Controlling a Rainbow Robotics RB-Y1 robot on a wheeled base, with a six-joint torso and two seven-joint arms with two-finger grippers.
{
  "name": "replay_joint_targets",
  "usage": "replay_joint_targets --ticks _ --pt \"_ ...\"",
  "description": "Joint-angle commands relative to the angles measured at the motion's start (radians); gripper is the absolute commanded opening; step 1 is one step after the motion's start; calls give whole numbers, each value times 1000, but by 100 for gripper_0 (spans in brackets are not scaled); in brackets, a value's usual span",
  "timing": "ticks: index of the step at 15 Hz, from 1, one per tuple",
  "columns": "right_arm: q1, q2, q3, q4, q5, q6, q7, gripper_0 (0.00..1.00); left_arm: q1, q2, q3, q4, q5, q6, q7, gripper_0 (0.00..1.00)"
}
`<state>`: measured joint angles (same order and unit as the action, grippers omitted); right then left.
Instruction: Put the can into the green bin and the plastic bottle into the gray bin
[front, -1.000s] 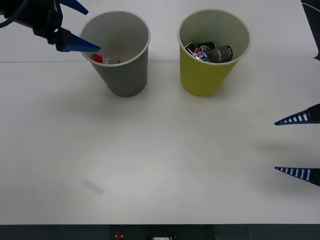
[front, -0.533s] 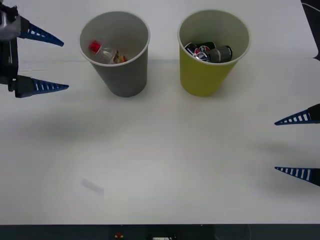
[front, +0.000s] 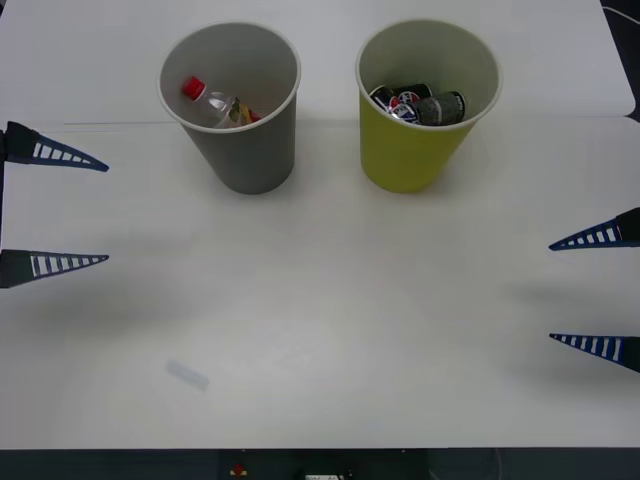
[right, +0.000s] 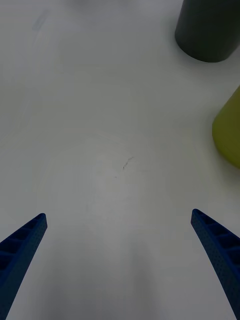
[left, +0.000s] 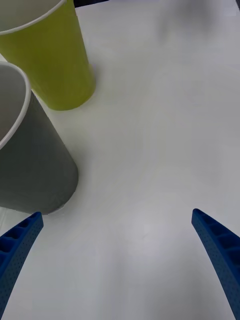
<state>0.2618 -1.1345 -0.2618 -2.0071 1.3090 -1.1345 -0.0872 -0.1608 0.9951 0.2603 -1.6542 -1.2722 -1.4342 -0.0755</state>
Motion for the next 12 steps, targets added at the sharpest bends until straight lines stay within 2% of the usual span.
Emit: replay_joint_targets --ticks 1,5,12 --pt "0 0 0 0 0 0 0 100 83 17 14 -10 37 18 -84 100" --pt "0 0 0 0 0 0 0 100 196 31 19 -21 100 58 -182 100" --pt "0 0 0 0 0 0 0 100 311 40 39 -72 109 69 -198 100"
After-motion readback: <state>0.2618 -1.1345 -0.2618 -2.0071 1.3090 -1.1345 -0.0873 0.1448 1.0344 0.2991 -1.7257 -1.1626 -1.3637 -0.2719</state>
